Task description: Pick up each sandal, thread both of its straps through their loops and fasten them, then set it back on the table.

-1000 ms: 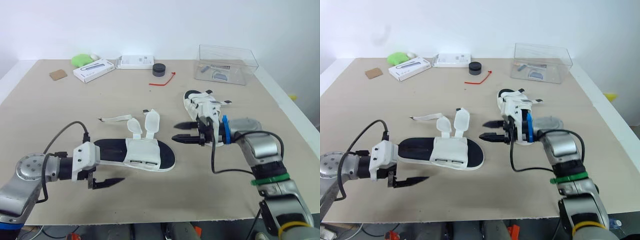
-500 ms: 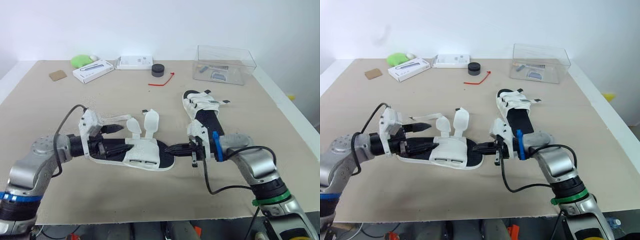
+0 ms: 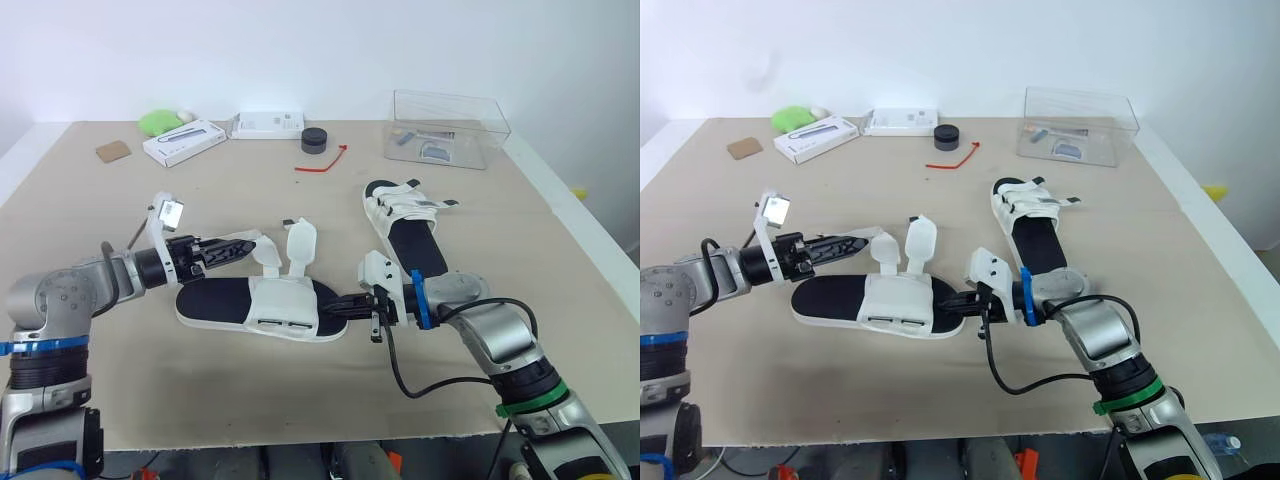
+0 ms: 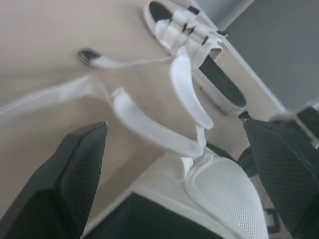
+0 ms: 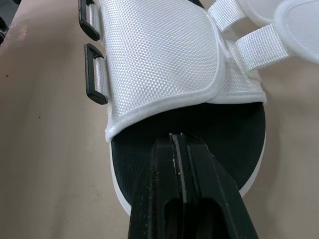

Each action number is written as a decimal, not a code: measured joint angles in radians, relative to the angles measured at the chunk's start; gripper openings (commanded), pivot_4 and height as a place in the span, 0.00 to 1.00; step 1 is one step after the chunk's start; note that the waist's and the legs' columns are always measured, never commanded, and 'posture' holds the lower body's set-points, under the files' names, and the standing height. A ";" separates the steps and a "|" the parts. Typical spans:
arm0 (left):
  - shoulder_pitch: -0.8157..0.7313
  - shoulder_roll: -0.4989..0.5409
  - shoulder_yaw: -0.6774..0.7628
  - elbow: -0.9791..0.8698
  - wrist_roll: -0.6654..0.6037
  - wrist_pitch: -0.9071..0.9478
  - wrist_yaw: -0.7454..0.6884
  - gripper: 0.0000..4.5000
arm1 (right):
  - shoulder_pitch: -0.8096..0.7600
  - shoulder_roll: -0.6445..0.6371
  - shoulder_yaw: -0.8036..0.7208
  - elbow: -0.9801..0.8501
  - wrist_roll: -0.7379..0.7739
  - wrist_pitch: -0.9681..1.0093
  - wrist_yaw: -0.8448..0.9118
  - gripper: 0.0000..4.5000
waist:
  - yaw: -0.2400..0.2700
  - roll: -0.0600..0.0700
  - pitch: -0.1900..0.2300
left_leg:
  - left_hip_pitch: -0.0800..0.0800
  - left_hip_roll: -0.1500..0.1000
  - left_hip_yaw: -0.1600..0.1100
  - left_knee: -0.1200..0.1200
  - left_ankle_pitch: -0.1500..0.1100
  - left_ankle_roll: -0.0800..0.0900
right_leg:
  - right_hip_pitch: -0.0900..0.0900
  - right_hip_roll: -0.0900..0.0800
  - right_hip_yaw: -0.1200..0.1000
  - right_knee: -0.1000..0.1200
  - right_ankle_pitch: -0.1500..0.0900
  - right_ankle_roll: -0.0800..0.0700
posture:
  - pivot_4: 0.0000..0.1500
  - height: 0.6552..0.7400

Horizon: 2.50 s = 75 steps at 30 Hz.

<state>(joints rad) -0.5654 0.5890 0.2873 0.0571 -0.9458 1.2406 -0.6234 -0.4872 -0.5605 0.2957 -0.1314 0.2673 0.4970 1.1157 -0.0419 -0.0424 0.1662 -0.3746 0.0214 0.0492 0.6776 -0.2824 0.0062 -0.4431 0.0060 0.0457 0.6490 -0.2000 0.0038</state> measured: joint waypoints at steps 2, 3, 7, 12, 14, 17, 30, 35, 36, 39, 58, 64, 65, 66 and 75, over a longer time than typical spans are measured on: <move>-0.045 -0.047 0.032 0.082 -0.018 0.065 0.054 1.00 | 0.000 0.002 0.010 0.000 0.001 0.000 0.004 0.01 | 0.001 0.000 0.000 | 0.000 -0.001 -0.001 0.000 0.000 -0.001 | 0.000 -0.001 0.000 0.000 0.000 0.000 | 1.00 1.00; -0.063 -0.063 0.046 0.110 -0.026 0.090 0.074 1.00 | -0.001 0.002 0.012 0.000 0.001 -0.001 0.008 0.01 | 0.001 -0.001 0.000 | -0.001 -0.001 -0.001 0.001 0.000 -0.001 | 0.000 -0.002 0.000 0.000 0.000 0.000 | 1.00 1.00; -0.168 -0.121 0.110 0.249 -0.042 0.158 0.156 1.00 | -0.008 0.003 0.013 0.001 0.001 -0.005 0.015 0.01 | 0.001 -0.001 0.000 | -0.001 -0.001 -0.002 0.001 0.001 -0.002 | 0.000 -0.004 -0.001 0.001 0.001 0.000 | 1.00 1.00; -0.257 -0.182 0.132 0.371 -0.014 0.155 0.226 1.00 | -0.028 0.006 0.013 0.002 0.001 -0.007 0.016 0.01 | 0.000 -0.001 0.000 | -0.001 -0.002 -0.003 0.000 0.002 -0.003 | 0.000 -0.005 -0.001 0.001 0.001 0.000 | 1.00 1.00; -0.267 -0.192 0.112 0.401 0.010 0.159 0.233 1.00 | -0.028 0.006 0.013 0.003 0.001 -0.008 0.016 0.01 | 0.000 -0.001 0.000 | -0.001 -0.002 -0.005 0.000 0.002 -0.004 | 0.000 -0.005 -0.002 0.002 0.001 0.000 | 1.00 1.00; -0.282 -0.211 0.102 0.450 0.037 0.160 0.240 1.00 | -0.028 0.007 0.013 0.003 0.001 -0.010 0.015 0.01 | 0.000 -0.001 0.000 | -0.001 -0.003 -0.006 0.000 0.002 -0.004 | 0.000 -0.006 -0.003 0.002 0.001 -0.001 | 1.00 1.00; -0.390 -0.194 0.102 0.692 0.160 0.068 0.182 1.00 | -0.028 0.009 0.013 0.004 0.000 -0.018 0.016 0.01 | -0.002 -0.001 0.000 | -0.001 -0.005 -0.008 0.000 0.003 -0.005 | 0.000 -0.007 -0.004 0.002 0.001 0.000 | 1.00 1.00; -0.427 -0.194 0.099 0.757 0.200 0.025 0.162 1.00 | -0.028 0.011 0.014 0.007 -0.001 -0.022 0.016 0.01 | -0.001 -0.001 0.000 | -0.002 -0.006 -0.008 0.000 0.003 -0.005 | 0.001 -0.009 -0.004 0.002 0.001 0.000 | 1.00 1.00; -0.429 -0.197 0.095 0.760 0.204 0.022 0.154 1.00 | -0.028 0.012 0.015 0.007 -0.002 -0.023 0.016 0.01 | -0.001 -0.001 0.000 | -0.002 -0.006 -0.008 0.000 0.003 -0.005 | 0.001 -0.009 -0.004 0.002 0.001 0.000 | 1.00 1.00; -0.434 -0.214 0.078 0.762 0.215 0.024 0.128 1.00 | -0.029 0.013 0.017 0.008 -0.003 -0.027 0.017 0.01 | 0.000 -0.001 0.000 | -0.002 -0.007 -0.008 0.000 0.003 -0.005 | 0.001 -0.009 -0.005 0.002 0.001 0.000 | 1.00 1.00; -0.417 -0.221 0.007 0.628 0.268 -0.012 0.019 0.01 | -0.034 0.013 0.022 0.017 -0.018 -0.050 0.039 0.00 | -0.004 -0.001 0.000 | -0.003 -0.007 -0.009 0.000 0.002 -0.005 | 0.000 -0.010 -0.004 0.003 0.001 0.001 | 1.00 1.00; -0.145 -0.073 -0.246 0.010 0.402 -0.377 -0.184 0.01 | -0.035 0.008 0.027 0.017 -0.019 -0.053 0.041 0.00 | 0.002 -0.001 0.000 | -0.002 -0.006 -0.008 -0.002 0.003 -0.012 | 0.000 -0.010 -0.005 0.003 0.001 -0.001 | 1.00 1.00; -0.087 -0.039 -0.293 -0.061 0.456 -0.485 -0.218 0.01 | -0.034 0.008 0.028 0.017 -0.019 -0.056 0.041 0.00 | 0.003 -0.001 0.000 | -0.001 -0.006 -0.008 -0.002 0.003 -0.012 | 0.000 -0.010 -0.004 0.003 0.001 -0.001 | 1.00 1.00; -0.039 -0.016 -0.328 -0.109 0.501 -0.581 -0.245 0.01 | -0.033 0.007 0.029 0.017 -0.019 -0.058 0.042 0.00 | 0.002 -0.001 0.000 | -0.001 -0.006 -0.008 -0.002 0.003 -0.011 | 0.000 -0.010 -0.004 0.003 0.001 -0.001 | 1.00 1.00; 0.097 0.016 -0.401 -0.129 0.677 -1.030 -0.323 0.01 | -0.059 0.054 0.029 0.020 0.004 -0.015 0.030 0.00 | 0.010 -0.001 0.000 | -0.001 -0.005 -0.007 -0.001 0.006 -0.005 | 0.001 -0.007 -0.004 0.002 0.001 0.000 | 1.00 1.00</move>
<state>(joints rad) -0.4684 0.6052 -0.1136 -0.0722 -0.2684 0.2106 -0.9461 -0.5460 -0.5062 0.3244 -0.1114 0.2710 0.4824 1.1453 -0.0323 -0.0434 0.1663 -0.3755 0.0164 0.0419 0.6764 -0.2764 0.0010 -0.4423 -0.0010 0.0418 0.6508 -0.1991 0.0035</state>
